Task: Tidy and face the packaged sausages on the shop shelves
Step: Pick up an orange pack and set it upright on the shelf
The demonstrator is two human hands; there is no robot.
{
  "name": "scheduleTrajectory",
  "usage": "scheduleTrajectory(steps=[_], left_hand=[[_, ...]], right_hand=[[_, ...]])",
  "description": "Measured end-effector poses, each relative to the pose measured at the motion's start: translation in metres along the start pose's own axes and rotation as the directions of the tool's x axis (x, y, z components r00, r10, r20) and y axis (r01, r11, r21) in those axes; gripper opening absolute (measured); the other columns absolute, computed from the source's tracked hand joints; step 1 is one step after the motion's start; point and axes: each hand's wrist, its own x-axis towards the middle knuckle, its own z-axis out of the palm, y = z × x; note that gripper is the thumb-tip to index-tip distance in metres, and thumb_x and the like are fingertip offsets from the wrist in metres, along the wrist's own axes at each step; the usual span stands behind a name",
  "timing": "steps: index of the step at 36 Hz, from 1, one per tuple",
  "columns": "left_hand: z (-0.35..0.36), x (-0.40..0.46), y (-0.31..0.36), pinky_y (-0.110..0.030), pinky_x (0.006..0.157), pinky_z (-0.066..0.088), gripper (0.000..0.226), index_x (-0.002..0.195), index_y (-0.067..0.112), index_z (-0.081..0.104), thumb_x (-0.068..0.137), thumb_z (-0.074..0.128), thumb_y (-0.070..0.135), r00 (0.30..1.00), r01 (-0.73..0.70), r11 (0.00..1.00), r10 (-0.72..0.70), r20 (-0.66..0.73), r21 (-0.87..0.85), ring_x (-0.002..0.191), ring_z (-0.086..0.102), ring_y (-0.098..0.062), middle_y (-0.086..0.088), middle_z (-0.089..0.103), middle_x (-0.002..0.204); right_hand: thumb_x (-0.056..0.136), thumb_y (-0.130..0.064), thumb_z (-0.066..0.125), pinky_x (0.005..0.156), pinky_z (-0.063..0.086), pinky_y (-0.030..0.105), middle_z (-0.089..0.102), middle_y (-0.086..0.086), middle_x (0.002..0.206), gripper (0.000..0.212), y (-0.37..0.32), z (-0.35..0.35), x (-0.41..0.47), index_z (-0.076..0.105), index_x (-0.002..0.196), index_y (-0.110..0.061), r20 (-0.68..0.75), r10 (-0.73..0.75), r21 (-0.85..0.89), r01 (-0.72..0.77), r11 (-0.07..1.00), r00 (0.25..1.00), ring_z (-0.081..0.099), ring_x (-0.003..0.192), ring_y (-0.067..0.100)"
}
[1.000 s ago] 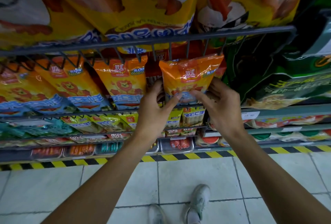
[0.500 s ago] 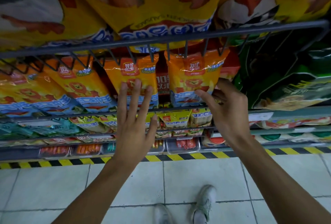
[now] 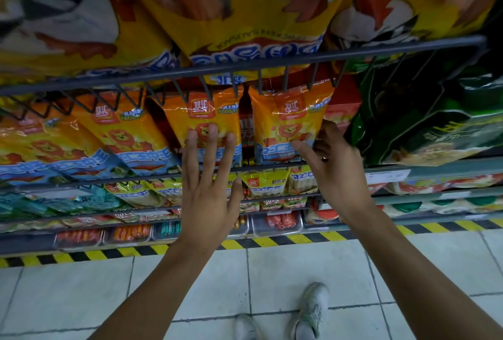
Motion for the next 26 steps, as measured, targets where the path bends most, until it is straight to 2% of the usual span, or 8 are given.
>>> scheduleTrajectory(steps=[3,6,10,16,18,20,23,26], left_hand=[[0.001,-0.001,0.002,-0.065,0.122,0.02,0.077,0.163,0.012,0.017,0.102,0.061,0.026,1.0,0.005,1.0,-0.005,-0.008,0.018,0.157,-0.004,-0.042,-0.013,0.003,0.171],[0.002,0.001,0.01,-0.063,0.125,0.011,0.077,0.163,0.012,0.016,0.102,0.06,0.03,1.0,-0.002,1.0,0.002,-0.004,0.031,0.157,-0.003,-0.044,-0.015,0.005,0.171],[0.0,0.002,0.012,-0.064,0.123,0.017,0.077,0.164,0.015,0.013,0.103,0.058,0.028,0.998,-0.061,0.996,0.06,0.019,0.064,0.158,-0.002,-0.041,-0.011,0.004,0.172],[-0.019,-0.007,0.01,-0.058,0.124,0.02,0.078,0.165,0.016,0.009,0.103,0.054,0.03,0.996,0.053,0.997,-0.057,0.067,0.048,0.158,-0.004,-0.038,-0.009,-0.001,0.173],[-0.027,-0.007,0.011,-0.057,0.125,0.02,0.078,0.165,0.017,0.005,0.105,0.053,0.032,0.994,0.051,0.997,-0.056,0.098,0.051,0.158,-0.006,-0.037,-0.008,-0.005,0.173],[-0.035,-0.006,0.012,-0.056,0.125,0.02,0.079,0.165,0.018,0.001,0.105,0.05,0.034,0.989,0.044,0.998,-0.051,0.137,0.049,0.158,-0.01,-0.036,-0.007,-0.01,0.172],[-0.045,-0.005,0.014,-0.056,0.124,0.024,0.087,0.165,0.021,-0.004,0.102,0.054,0.033,0.977,0.058,0.998,-0.065,0.202,0.039,0.157,-0.015,-0.035,-0.005,-0.015,0.172],[-0.059,-0.005,0.013,-0.055,0.123,0.028,0.094,0.165,0.022,-0.002,0.097,0.062,0.031,0.963,0.051,0.998,-0.055,0.265,0.023,0.157,-0.017,-0.033,-0.003,-0.018,0.171]], right_hand=[[0.096,-0.048,0.066,0.067,0.058,0.043,0.069,-0.016,0.089,0.047,-0.001,0.001,-0.004,0.055,0.129,-0.016,0.006,0.023,0.034,-0.023,0.999,1.0,0.068,0.073,0.016],[0.097,-0.047,0.064,0.081,0.057,0.026,0.071,-0.011,0.117,0.049,-0.003,0.002,-0.01,0.056,0.135,-0.017,0.004,-0.001,-0.002,0.001,1.0,1.0,0.068,0.095,0.008],[0.099,-0.041,0.065,0.062,0.042,0.009,0.058,-0.025,0.091,0.045,-0.007,0.003,-0.014,0.056,0.131,-0.01,-0.028,0.004,-0.047,-0.005,0.999,1.0,0.062,0.079,-0.002],[0.099,-0.046,0.061,0.055,0.039,0.025,0.063,-0.004,0.099,0.062,-0.014,-0.004,-0.016,0.046,0.146,-0.009,0.063,0.064,-0.147,-0.054,0.988,0.996,0.058,0.068,0.009],[0.099,-0.052,0.06,0.067,0.053,0.034,0.065,0.01,0.122,0.079,-0.019,-0.007,-0.017,0.029,0.157,-0.009,0.131,0.113,-0.214,-0.083,0.973,0.985,0.068,0.094,0.025],[0.099,-0.053,0.059,0.09,0.054,0.042,0.054,0.015,0.144,0.086,-0.024,-0.012,-0.018,0.019,0.161,-0.011,0.201,0.15,-0.255,-0.097,0.962,0.968,0.058,0.125,0.034],[0.1,-0.041,0.062,0.1,0.05,0.044,0.045,0.016,0.153,0.084,-0.033,-0.02,-0.023,0.014,0.162,-0.011,0.264,0.174,-0.285,-0.096,0.954,0.949,0.049,0.135,0.034],[0.101,-0.045,0.06,0.104,0.05,0.046,0.038,0.013,0.16,0.083,-0.037,-0.031,-0.03,0.014,0.163,-0.016,0.317,0.204,-0.32,-0.098,0.942,0.926,0.044,0.141,0.034]])
